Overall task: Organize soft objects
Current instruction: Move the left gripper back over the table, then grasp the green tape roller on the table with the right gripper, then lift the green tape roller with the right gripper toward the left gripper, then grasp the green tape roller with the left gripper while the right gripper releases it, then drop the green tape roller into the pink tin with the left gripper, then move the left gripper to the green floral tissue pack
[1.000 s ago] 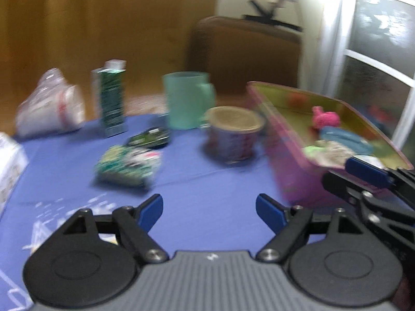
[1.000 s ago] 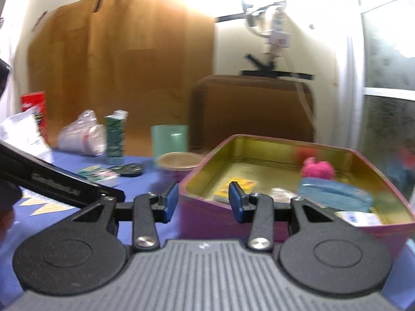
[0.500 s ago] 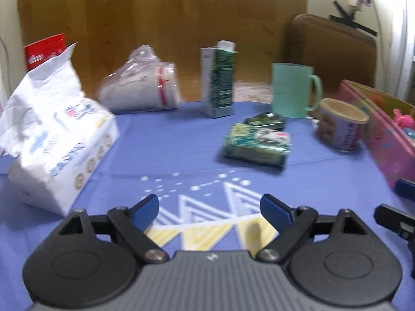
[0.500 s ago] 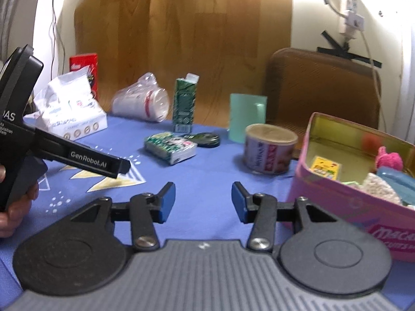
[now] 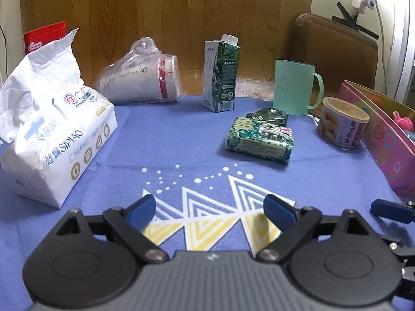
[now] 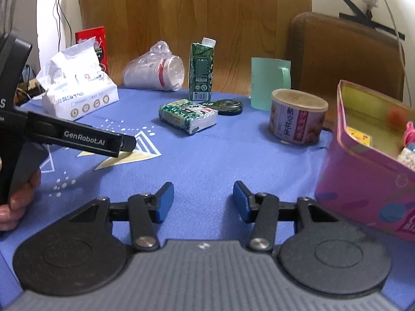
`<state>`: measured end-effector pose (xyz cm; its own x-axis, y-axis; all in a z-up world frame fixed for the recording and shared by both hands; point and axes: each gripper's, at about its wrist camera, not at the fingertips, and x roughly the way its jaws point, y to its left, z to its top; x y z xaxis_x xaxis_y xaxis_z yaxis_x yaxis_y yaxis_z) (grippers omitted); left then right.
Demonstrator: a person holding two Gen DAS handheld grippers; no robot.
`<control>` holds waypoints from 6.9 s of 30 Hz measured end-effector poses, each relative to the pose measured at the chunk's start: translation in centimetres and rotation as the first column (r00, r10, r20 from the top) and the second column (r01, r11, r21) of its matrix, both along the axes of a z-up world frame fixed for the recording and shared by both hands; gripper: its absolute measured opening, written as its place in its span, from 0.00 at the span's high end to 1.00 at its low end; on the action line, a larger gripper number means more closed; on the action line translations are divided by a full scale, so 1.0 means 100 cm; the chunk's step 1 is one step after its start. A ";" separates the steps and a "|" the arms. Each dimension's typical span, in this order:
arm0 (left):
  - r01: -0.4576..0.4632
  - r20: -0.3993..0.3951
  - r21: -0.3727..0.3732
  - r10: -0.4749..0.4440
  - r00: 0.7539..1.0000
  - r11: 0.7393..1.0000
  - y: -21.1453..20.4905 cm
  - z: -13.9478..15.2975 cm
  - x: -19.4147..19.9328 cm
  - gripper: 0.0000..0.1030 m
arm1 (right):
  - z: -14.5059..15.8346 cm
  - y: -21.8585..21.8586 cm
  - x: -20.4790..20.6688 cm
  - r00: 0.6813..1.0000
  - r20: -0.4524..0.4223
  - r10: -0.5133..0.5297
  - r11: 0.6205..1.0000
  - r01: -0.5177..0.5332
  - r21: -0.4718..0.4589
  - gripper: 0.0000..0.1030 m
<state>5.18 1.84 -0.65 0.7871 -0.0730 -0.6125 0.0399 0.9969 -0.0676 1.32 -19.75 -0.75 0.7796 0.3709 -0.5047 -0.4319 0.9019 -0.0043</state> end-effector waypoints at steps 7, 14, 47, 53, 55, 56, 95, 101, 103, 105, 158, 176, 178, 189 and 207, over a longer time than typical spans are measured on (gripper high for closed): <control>0.005 0.002 -0.025 -0.004 1.000 1.000 0.002 0.000 0.000 0.07 | -0.001 -0.001 0.000 1.000 -0.010 0.012 1.000 -0.012 0.021 0.43; 0.006 0.001 -0.028 -0.006 1.000 1.000 0.002 0.001 0.000 0.06 | -0.001 -0.002 0.001 1.000 -0.011 0.016 1.000 -0.016 0.020 0.43; 0.006 -0.003 -0.035 -0.006 1.000 0.999 0.001 0.002 -0.001 0.03 | -0.002 0.000 0.001 1.000 -0.005 0.020 1.000 -0.020 0.007 0.40; -0.004 -0.002 -0.049 0.003 1.000 0.999 0.005 0.002 0.000 0.03 | 0.001 0.000 0.007 0.999 0.000 0.039 0.999 -0.039 0.027 0.40; -0.009 -0.001 -0.055 0.009 1.000 0.998 0.005 0.002 0.000 0.03 | 0.008 0.002 0.014 0.999 0.027 0.038 0.999 -0.039 0.028 0.40; -0.010 0.000 -0.058 0.010 1.000 0.998 0.007 0.003 0.001 0.03 | 0.014 0.004 0.018 0.998 0.044 0.043 0.999 -0.044 0.021 0.40; -0.038 0.033 -0.234 0.047 0.998 0.972 0.035 0.005 -0.001 0.03 | 0.017 -0.006 0.078 0.993 -0.112 -0.046 0.999 0.044 -0.021 0.53; -0.032 0.050 -0.237 0.045 0.998 0.971 0.036 0.007 -0.005 0.02 | 0.016 -0.052 0.024 0.989 -0.095 -0.112 0.985 0.123 0.118 0.53; -0.025 0.042 -0.247 0.036 0.998 0.969 0.038 0.008 -0.006 0.02 | 0.020 -0.062 0.008 0.993 -0.058 -0.102 0.982 0.110 0.156 0.52; -0.025 0.015 -0.267 0.030 0.999 0.963 0.038 0.010 -0.012 0.02 | 0.023 -0.066 -0.003 0.996 -0.045 -0.072 0.985 0.078 0.153 0.51; 0.318 -0.220 -0.582 -0.521 0.824 0.749 -0.092 0.018 -0.040 0.11 | -0.002 -0.096 -0.047 0.991 -0.116 0.065 0.964 -0.032 0.265 0.45; 0.491 -0.043 -0.455 -0.570 0.821 0.743 -0.194 0.082 0.043 0.50 | 0.051 -0.124 -0.025 0.944 0.244 -0.222 0.967 0.182 0.176 0.45; 0.479 -0.045 -0.395 -0.538 0.842 0.784 -0.209 0.080 0.052 0.40 | 0.049 -0.129 -0.001 0.933 0.233 -0.273 0.958 0.241 0.158 0.45; 0.535 0.062 -0.313 -0.545 0.836 0.785 -0.170 0.082 0.008 0.26 | 0.027 -0.148 0.004 0.910 0.188 -0.369 0.919 0.326 0.223 0.44; 0.135 -0.025 -0.498 -0.169 0.985 0.857 0.045 0.040 -0.034 0.26 | 0.023 -0.029 -0.029 0.984 0.134 0.120 0.978 -0.140 0.153 0.22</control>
